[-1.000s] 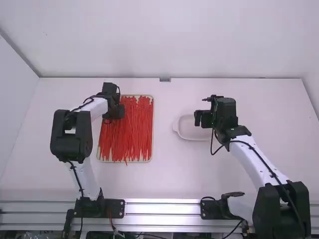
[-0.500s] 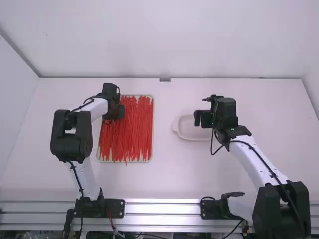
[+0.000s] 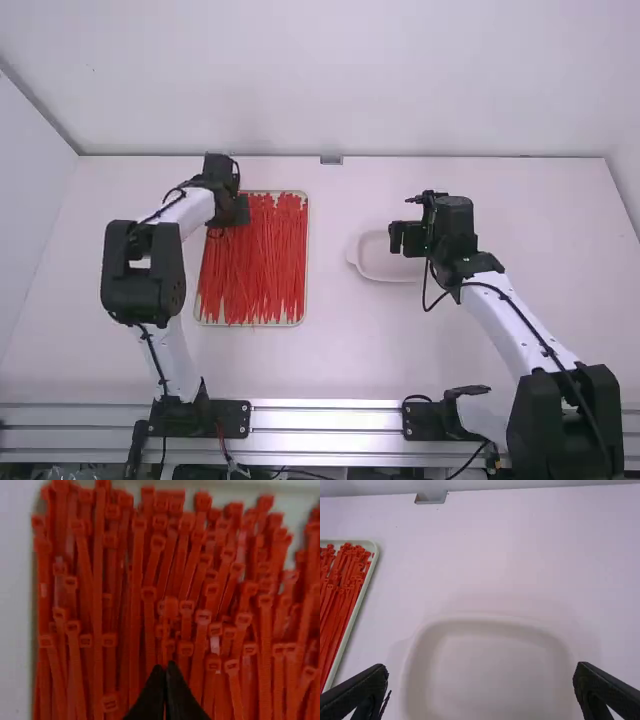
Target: Fasten the cable tie
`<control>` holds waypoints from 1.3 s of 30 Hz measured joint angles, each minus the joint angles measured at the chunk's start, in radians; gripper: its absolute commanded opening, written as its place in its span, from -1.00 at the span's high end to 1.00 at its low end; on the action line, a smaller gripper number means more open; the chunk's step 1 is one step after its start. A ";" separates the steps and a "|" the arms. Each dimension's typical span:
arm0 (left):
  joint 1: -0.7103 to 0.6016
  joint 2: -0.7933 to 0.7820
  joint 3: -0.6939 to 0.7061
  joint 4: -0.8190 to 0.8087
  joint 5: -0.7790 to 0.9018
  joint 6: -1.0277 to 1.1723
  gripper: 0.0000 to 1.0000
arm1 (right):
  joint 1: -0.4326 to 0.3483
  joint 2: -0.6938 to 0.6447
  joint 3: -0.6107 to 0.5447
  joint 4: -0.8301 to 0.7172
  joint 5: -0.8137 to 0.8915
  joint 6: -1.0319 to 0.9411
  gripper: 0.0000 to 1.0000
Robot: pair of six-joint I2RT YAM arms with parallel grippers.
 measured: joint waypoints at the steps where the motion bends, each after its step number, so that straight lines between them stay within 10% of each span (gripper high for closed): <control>1: 0.000 0.000 0.019 -0.006 0.000 -0.003 0.97 | 0.000 0.000 0.000 0.000 0.000 -0.001 -0.98; 28: 0.000 0.000 0.079 0.310 0.082 -0.071 0.97 | 0.000 0.000 0.000 0.004 0.000 0.000 -0.98; 39: 0.000 -0.172 0.079 0.187 0.103 -0.071 0.97 | 0.000 0.000 0.000 0.008 0.001 -0.001 -0.98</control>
